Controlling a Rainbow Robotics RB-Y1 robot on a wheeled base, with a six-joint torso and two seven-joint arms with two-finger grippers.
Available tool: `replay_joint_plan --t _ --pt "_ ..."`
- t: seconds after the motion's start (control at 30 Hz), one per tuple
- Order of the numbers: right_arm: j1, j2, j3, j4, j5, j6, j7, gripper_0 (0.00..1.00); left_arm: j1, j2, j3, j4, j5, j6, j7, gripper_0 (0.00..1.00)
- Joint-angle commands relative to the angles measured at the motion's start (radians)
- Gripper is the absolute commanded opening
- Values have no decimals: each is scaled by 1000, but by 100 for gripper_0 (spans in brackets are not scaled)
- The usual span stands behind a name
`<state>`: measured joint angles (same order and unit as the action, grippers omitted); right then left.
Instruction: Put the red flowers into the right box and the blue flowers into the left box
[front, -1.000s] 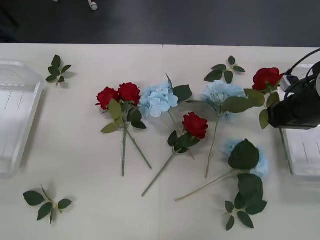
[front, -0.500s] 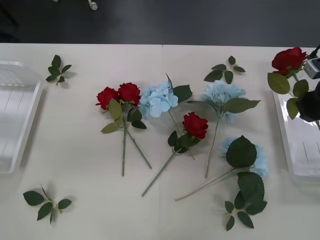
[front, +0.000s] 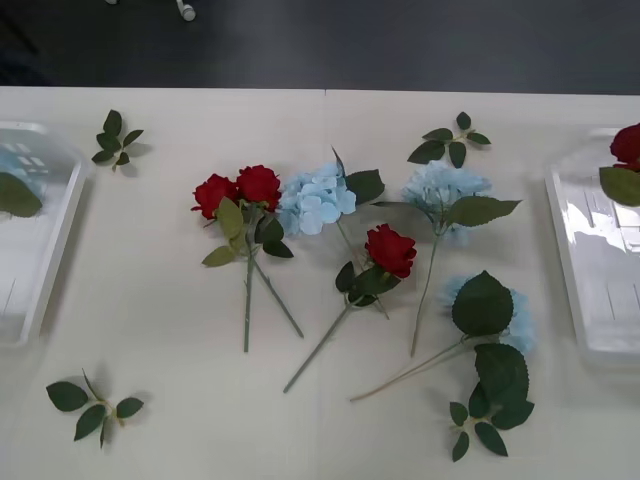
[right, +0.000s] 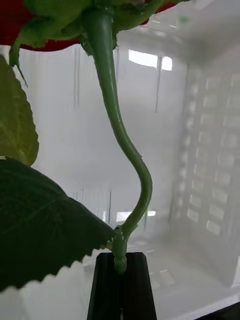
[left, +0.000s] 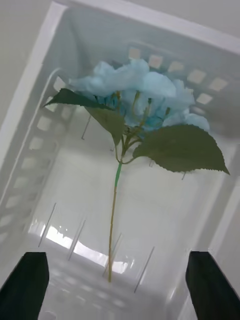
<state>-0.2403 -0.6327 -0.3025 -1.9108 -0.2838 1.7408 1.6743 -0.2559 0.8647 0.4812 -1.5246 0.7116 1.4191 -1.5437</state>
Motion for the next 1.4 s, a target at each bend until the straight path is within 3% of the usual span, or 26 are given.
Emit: replay_joint_plan --t 0.03,0.3,0.67,0.7,0.77,0.83,1.17,1.4 --pt "-13 -105 -10 82 -35 -66 -8 0 21 28 -35 -154 16 87 -18 100" --pt "-47 -177 -30 312 -127 -308 -10 0 60 -124 -46 -427 58 221 -1 100" --pt "-126 -188 75 452 -114 -342 -27 0 124 -363 -135 -678 57 262 -9 100" --pt "-128 -188 77 452 -120 -342 -24 10 124 -380 -159 -690 37 265 -12 100" --pt "-131 -188 82 452 -124 -346 -16 55 124 -400 -201 -707 3 265 -13 100" --pt "-136 -188 89 452 -120 -350 -11 84 119 -418 -257 -721 -47 265 -13 100" --pt "-137 -188 102 443 -114 -299 -25 87 40 -533 -440 -664 -271 265 -4 100" --pt "-151 -213 48 424 -279 -207 -8 87 -36 -602 -494 -552 -350 251 7 100"
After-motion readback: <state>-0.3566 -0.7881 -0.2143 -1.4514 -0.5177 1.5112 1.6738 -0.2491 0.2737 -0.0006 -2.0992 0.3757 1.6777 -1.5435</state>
